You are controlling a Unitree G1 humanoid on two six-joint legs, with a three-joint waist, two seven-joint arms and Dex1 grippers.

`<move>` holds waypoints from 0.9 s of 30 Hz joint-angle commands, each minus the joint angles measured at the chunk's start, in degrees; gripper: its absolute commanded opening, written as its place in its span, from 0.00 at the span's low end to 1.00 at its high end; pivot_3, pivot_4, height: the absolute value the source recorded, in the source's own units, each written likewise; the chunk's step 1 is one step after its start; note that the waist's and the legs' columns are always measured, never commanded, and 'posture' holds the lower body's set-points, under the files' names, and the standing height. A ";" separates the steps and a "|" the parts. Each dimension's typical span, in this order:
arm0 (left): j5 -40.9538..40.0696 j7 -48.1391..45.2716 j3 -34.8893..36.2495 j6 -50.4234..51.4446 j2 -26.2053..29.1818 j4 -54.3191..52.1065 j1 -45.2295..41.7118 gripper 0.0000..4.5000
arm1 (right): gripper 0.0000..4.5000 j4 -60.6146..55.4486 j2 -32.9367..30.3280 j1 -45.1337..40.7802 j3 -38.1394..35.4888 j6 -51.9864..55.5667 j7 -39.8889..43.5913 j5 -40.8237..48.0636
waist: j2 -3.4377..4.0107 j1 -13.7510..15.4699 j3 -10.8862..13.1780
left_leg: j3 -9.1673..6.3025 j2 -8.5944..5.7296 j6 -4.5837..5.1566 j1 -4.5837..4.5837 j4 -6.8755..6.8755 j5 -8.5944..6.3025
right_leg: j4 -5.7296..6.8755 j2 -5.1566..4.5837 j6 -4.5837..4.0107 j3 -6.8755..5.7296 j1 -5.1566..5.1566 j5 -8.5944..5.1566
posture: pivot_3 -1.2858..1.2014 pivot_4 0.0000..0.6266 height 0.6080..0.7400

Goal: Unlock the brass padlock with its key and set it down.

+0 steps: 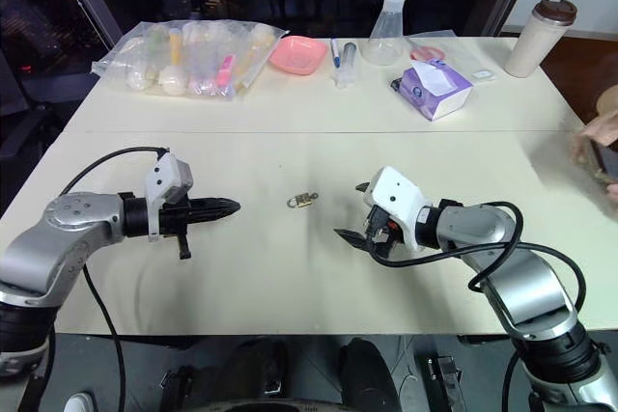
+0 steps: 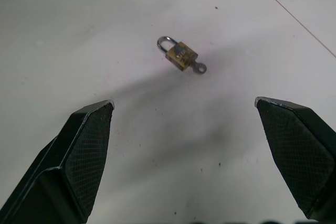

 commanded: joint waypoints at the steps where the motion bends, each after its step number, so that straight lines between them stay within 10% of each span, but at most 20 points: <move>1: -0.84 -2.65 0.50 -1.87 1.37 -0.28 0.02 0.00 | 0.99 -0.69 -0.49 -1.71 0.04 -0.52 0.27 0.74 | 0.00 -0.06 0.00 | 0.00 0.00 0.01 -0.01 -0.01 -0.01 | -0.05 0.00 0.00 0.00 0.00 0.00 | 0.52 0.24 0.81; 27: 3.72 -2.36 -2.59 -9.58 -1.42 5.88 0.09 0.00 | 0.99 1.37 -1.43 -2.82 1.40 -2.71 -0.94 -1.21 | 0.00 -0.04 0.01 | 0.00 -0.02 0.04 -0.04 -0.06 -0.02 | -0.15 -0.03 0.03 -0.04 0.02 0.02 | 0.52 0.24 0.81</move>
